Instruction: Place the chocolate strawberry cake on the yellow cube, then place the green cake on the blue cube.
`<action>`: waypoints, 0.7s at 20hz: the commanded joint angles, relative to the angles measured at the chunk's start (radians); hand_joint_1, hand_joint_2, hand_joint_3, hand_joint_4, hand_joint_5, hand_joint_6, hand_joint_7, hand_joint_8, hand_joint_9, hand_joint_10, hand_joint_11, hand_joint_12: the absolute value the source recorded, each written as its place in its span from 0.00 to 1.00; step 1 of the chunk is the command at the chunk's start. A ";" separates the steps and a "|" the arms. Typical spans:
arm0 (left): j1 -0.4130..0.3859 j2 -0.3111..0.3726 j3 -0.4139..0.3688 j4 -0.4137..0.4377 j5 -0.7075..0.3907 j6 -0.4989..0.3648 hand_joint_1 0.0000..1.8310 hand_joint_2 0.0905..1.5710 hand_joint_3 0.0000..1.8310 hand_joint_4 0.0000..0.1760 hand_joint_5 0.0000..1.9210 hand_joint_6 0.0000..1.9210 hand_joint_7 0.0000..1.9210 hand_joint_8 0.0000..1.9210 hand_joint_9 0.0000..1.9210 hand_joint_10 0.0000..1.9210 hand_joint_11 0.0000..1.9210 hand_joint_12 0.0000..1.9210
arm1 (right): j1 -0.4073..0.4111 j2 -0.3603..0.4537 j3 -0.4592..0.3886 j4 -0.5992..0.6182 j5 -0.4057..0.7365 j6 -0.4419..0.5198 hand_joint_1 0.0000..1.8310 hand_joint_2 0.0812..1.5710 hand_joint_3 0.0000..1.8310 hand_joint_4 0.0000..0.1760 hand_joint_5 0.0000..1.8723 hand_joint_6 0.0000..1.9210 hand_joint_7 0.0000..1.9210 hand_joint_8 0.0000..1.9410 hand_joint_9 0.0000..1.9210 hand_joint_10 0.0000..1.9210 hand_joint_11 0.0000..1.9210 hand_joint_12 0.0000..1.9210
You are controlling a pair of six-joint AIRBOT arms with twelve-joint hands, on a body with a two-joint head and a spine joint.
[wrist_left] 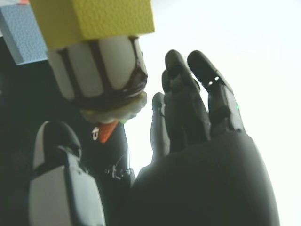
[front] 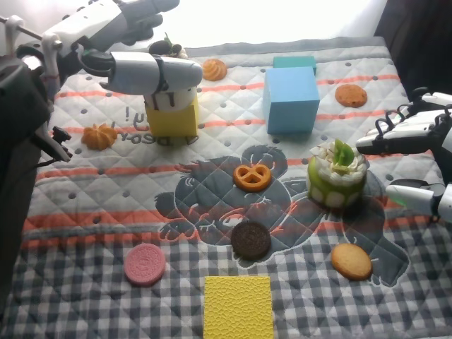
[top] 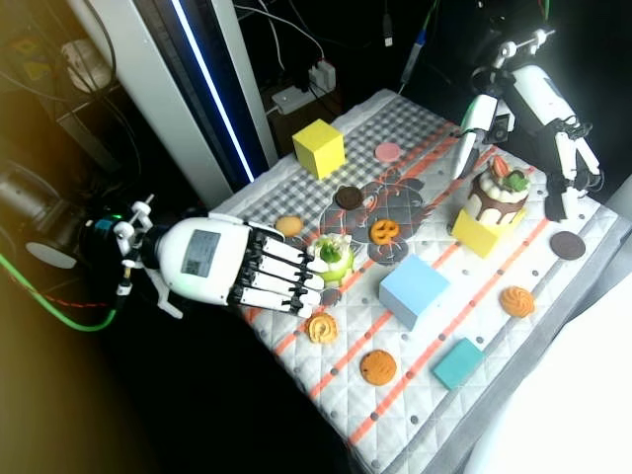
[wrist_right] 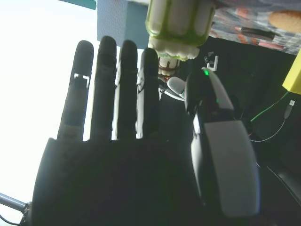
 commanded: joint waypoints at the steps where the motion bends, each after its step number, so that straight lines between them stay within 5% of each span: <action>1: 0.000 0.019 -0.011 0.023 -0.129 -0.008 0.31 0.53 0.00 0.82 0.08 0.00 0.12 0.00 0.13 0.00 0.00 0.43 | 0.011 -0.001 0.004 0.015 0.121 0.010 0.31 0.82 0.00 0.00 0.33 0.00 0.33 0.00 0.30 0.00 0.10 0.46; 3: 0.011 0.054 -0.057 0.044 -0.173 -0.008 0.31 0.53 0.00 0.97 0.05 0.00 0.07 0.00 0.08 0.00 0.00 0.34 | 0.018 0.000 0.006 0.017 0.122 0.010 0.30 0.82 0.00 0.00 0.32 0.00 0.32 0.00 0.30 0.00 0.09 0.45; 5: 0.011 0.101 -0.114 0.078 -0.234 -0.008 0.30 0.53 0.00 1.00 0.01 0.00 0.01 0.00 0.04 0.00 0.00 0.23 | 0.024 0.003 0.009 0.028 0.124 0.010 0.27 0.83 0.00 0.00 0.31 0.00 0.31 0.00 0.29 0.00 0.08 0.45; 8: 0.044 0.179 -0.212 0.119 -0.354 -0.008 0.30 0.53 0.00 1.00 0.00 0.00 0.00 0.00 0.00 0.00 0.00 0.01 | 0.037 0.005 0.010 0.034 0.145 0.010 0.24 0.83 0.00 0.00 0.30 0.00 0.31 0.00 0.29 0.00 0.15 0.28; 9: 0.057 0.194 -0.230 0.122 -0.372 -0.008 0.30 0.54 0.00 1.00 0.00 0.00 0.00 0.00 0.00 0.00 0.00 0.00 | 0.042 0.005 0.010 0.033 0.147 0.010 0.23 0.81 0.00 0.00 0.28 0.00 0.29 0.00 0.27 0.00 0.18 0.17; 13: 0.208 0.308 -0.363 0.124 -0.526 -0.050 0.27 0.52 0.00 0.97 0.00 0.00 0.00 0.00 0.00 0.00 0.00 0.00 | 0.073 -0.005 0.013 0.014 0.143 0.010 0.25 0.77 0.00 0.00 0.23 0.00 0.23 0.00 0.22 0.00 0.16 0.15; 14: 0.254 0.336 -0.392 0.129 -0.552 -0.100 0.25 0.49 0.00 0.94 0.00 0.00 0.00 0.00 0.00 0.00 0.00 0.00 | 0.084 -0.012 0.019 0.009 0.127 0.010 0.22 0.74 0.00 0.18 0.18 0.00 0.20 0.00 0.20 0.00 0.14 0.17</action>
